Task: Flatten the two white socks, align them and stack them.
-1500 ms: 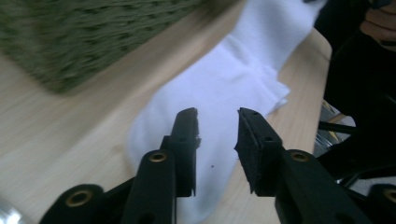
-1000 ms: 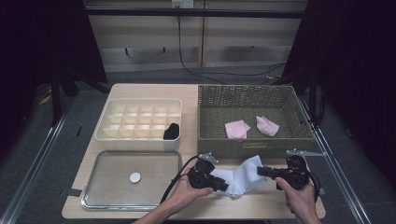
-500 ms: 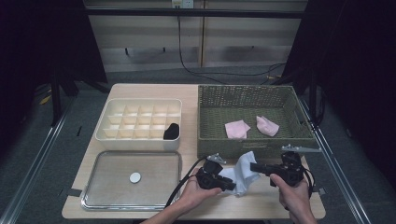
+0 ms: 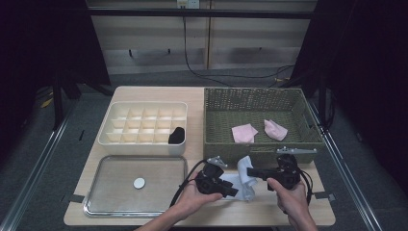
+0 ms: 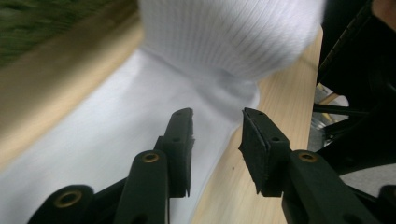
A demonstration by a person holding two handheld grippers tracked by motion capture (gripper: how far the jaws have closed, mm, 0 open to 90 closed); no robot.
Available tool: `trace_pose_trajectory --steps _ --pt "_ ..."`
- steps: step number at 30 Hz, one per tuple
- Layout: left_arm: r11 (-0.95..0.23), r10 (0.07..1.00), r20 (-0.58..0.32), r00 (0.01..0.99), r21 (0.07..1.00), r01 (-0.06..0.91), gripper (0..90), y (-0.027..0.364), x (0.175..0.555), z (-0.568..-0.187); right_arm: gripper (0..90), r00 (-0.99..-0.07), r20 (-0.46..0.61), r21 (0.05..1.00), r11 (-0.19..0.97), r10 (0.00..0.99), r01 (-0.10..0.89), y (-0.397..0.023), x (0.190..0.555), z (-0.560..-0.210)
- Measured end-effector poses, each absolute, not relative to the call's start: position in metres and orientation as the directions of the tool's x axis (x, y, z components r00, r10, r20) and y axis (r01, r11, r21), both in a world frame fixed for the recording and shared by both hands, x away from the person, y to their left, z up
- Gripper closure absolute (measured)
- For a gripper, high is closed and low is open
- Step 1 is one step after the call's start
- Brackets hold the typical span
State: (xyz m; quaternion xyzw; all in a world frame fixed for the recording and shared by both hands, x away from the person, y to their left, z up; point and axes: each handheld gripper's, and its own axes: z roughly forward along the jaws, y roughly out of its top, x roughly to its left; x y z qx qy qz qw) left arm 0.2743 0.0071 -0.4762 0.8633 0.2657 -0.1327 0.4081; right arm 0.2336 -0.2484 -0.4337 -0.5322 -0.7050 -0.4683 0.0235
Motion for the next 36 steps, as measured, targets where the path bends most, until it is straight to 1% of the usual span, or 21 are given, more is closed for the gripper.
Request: trace_pose_trajectory --steps 2,7,10,12,15,16,18,21,24,25,26,27,31,36 --pt "-0.506 0.36 -0.443 0.821 0.646 0.571 62.6 0.021 0.276 -0.471 83.8 -0.432 0.532 0.634 -0.004 0.729 0.774 -0.247 0.234 -0.434" --pt "-0.456 0.417 -0.43 0.8 0.663 0.594 59.0 0.058 0.281 -0.466 83.7 -0.438 0.523 0.633 0.011 0.731 0.774 -0.243 0.235 -0.436" --pt "-0.423 0.458 -0.468 0.756 0.633 0.648 52.0 0.077 0.291 -0.467 83.6 -0.44 0.522 0.626 0.022 0.731 0.78 -0.239 0.236 -0.438" --pt "-0.419 0.487 -0.458 0.744 0.624 0.659 52.8 0.086 0.296 -0.469 83.7 -0.443 0.52 0.625 0.028 0.73 0.78 -0.237 0.236 -0.439" --pt "-0.43 0.505 -0.435 0.745 0.622 0.655 53.8 0.092 0.297 -0.476 83.6 -0.45 0.516 0.627 0.037 0.728 0.778 -0.234 0.237 -0.44" --pt "-0.442 0.5 -0.441 0.745 0.61 0.658 54.4 0.092 0.296 -0.478 83.6 -0.449 0.515 0.625 0.038 0.73 0.78 -0.233 0.237 -0.441" --pt "-0.462 0.5 -0.421 0.756 0.609 0.645 54.3 0.091 0.295 -0.481 83.6 -0.45 0.515 0.622 0.043 0.729 0.782 -0.232 0.238 -0.442" --pt "-0.46 0.484 -0.451 0.75 0.598 0.657 51.8 0.092 0.295 -0.486 83.6 -0.455 0.513 0.621 0.05 0.728 0.782 -0.23 0.237 -0.444" --pt "-0.48 0.486 -0.433 0.759 0.594 0.646 53.7 0.089 0.293 -0.487 83.6 -0.458 0.512 0.619 0.058 0.727 0.783 -0.228 0.237 -0.445" --pt "-0.488 0.484 -0.429 0.762 0.591 0.643 55.4 0.088 0.293 -0.488 83.6 -0.46 0.511 0.618 0.061 0.726 0.783 -0.228 0.238 -0.445" --pt "-0.494 0.471 -0.439 0.765 0.588 0.641 59.4 0.088 0.293 -0.489 83.6 -0.459 0.51 0.616 0.064 0.727 0.785 -0.227 0.238 -0.445" --pt "-0.49 0.479 -0.435 0.763 0.589 0.643 62.1 0.086 0.293 -0.49 83.6 -0.462 0.509 0.617 0.066 0.726 0.784 -0.226 0.238 -0.445" --pt "-0.481 0.467 -0.47 0.749 0.576 0.661 69.5 0.081 0.295 -0.495 83.6 -0.467 0.506 0.609 0.083 0.725 0.789 -0.221 0.239 -0.445" --pt "-0.472 0.465 -0.477 0.745 0.578 0.665 72.6 0.073 0.293 -0.495 83.6 -0.486 0.5 0.605 0.112 0.717 0.788 -0.209 0.243 -0.444"
